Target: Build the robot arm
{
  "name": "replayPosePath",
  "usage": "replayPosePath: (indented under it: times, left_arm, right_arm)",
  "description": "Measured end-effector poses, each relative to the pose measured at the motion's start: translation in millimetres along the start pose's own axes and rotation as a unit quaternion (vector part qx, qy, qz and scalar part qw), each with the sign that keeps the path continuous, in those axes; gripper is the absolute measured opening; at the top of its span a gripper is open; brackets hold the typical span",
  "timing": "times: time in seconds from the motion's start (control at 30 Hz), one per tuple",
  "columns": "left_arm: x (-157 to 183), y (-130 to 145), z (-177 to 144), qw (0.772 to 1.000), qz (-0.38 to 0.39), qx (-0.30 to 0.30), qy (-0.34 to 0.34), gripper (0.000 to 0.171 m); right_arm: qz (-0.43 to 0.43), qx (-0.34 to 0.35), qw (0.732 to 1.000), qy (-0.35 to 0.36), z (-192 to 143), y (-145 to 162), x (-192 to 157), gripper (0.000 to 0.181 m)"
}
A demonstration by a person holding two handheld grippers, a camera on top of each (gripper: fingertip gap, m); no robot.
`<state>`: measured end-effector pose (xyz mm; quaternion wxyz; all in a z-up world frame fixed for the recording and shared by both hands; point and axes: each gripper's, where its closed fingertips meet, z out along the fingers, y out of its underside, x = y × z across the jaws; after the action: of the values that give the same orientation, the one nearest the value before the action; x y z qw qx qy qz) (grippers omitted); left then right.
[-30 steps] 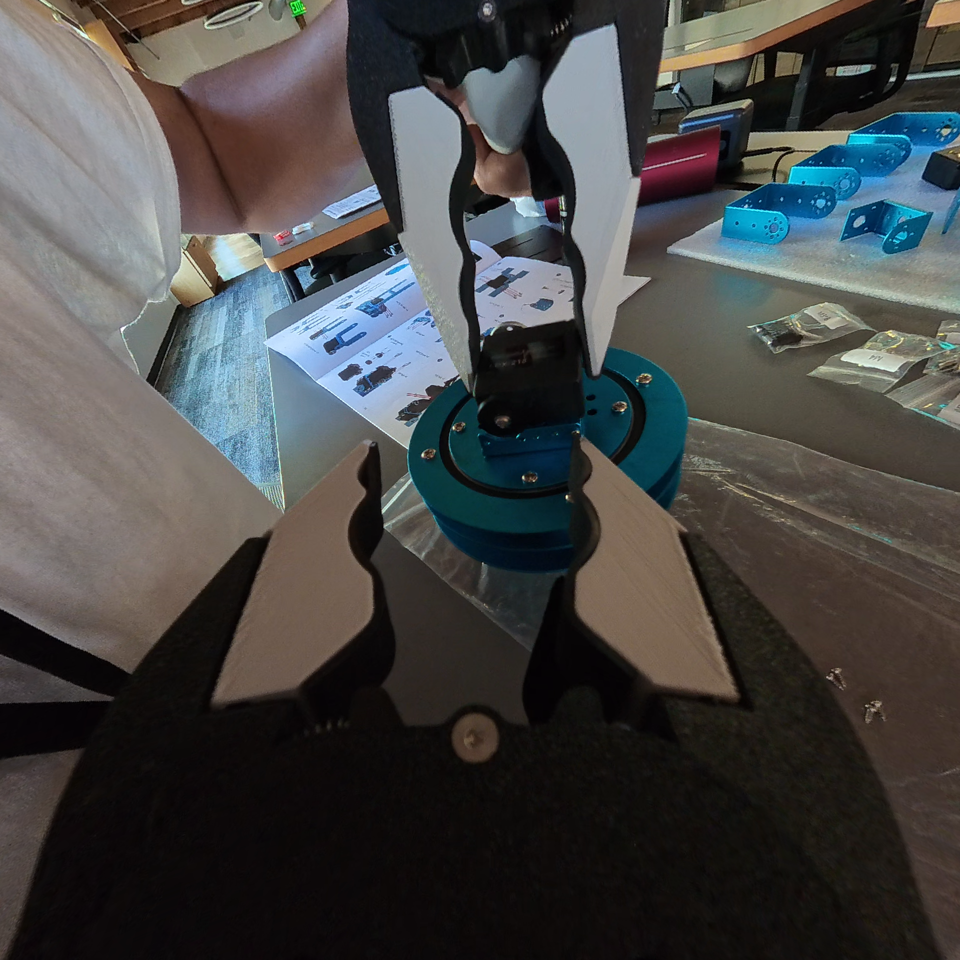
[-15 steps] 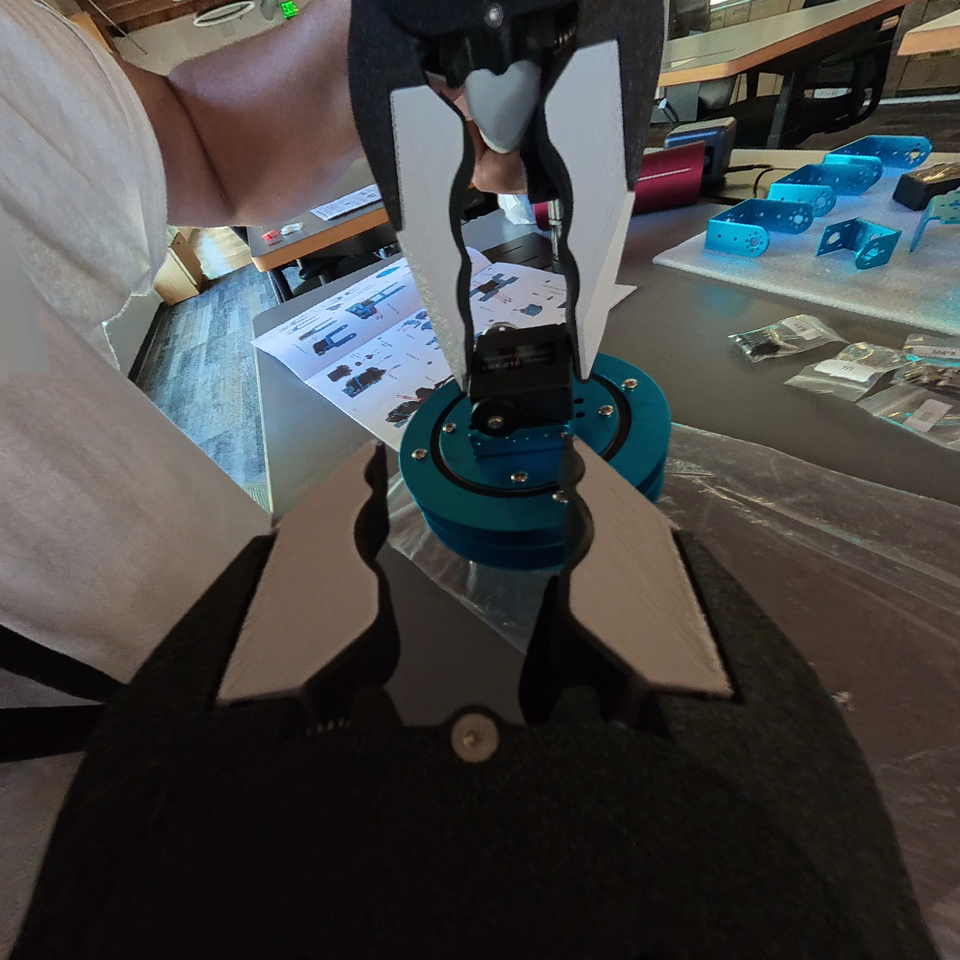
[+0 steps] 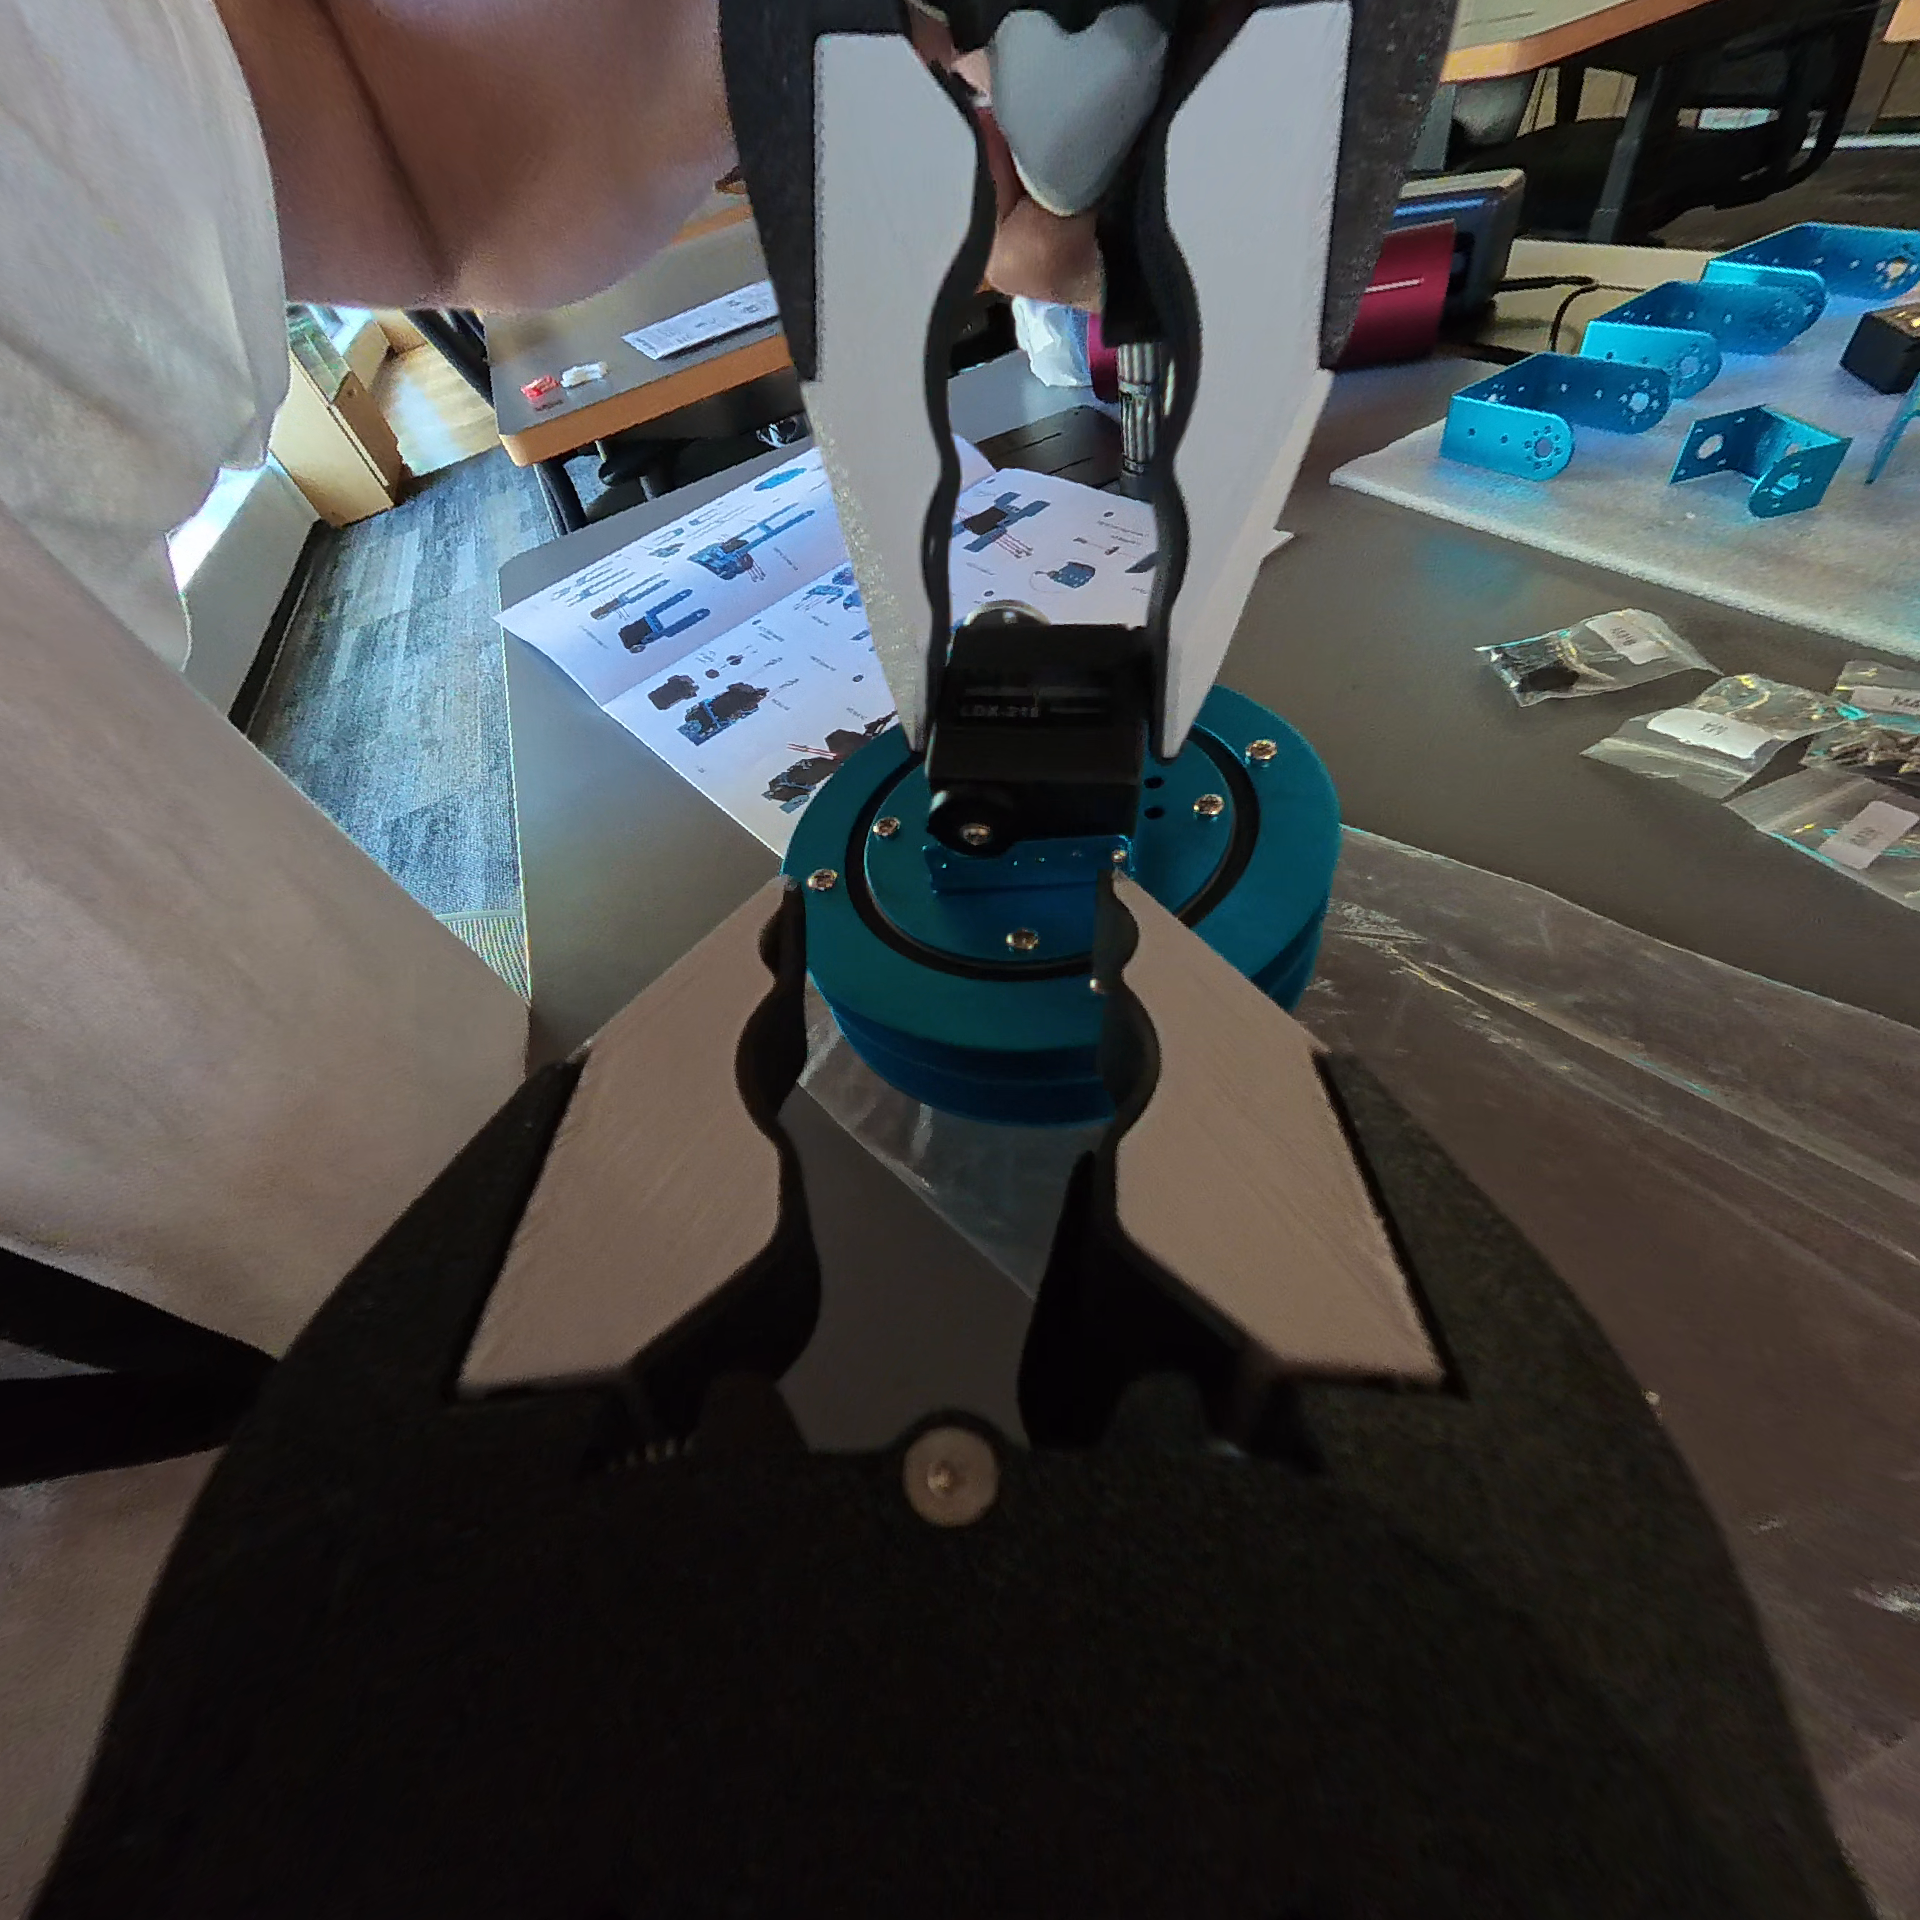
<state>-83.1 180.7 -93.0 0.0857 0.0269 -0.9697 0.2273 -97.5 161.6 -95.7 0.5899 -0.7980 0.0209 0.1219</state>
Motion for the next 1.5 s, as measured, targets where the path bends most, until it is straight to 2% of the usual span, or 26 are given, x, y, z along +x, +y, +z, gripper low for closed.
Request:
replayPosePath:
  times: [0.93,1.5]
  left_arm:
    - [1.6,-3.8,0.5,0.999,-0.003,0.035,0.026,0.043]
    - [-0.2,-3.1,-0.4,0.999,-0.004,0.028,0.018,0.043]
  right_arm:
    - [0.010,0.006,1.000,0.000,-0.3,-2.3,-0.6,0.055]
    - [0.008,0.013,1.000,-0.001,-1.0,-4.3,-1.6,0.057]
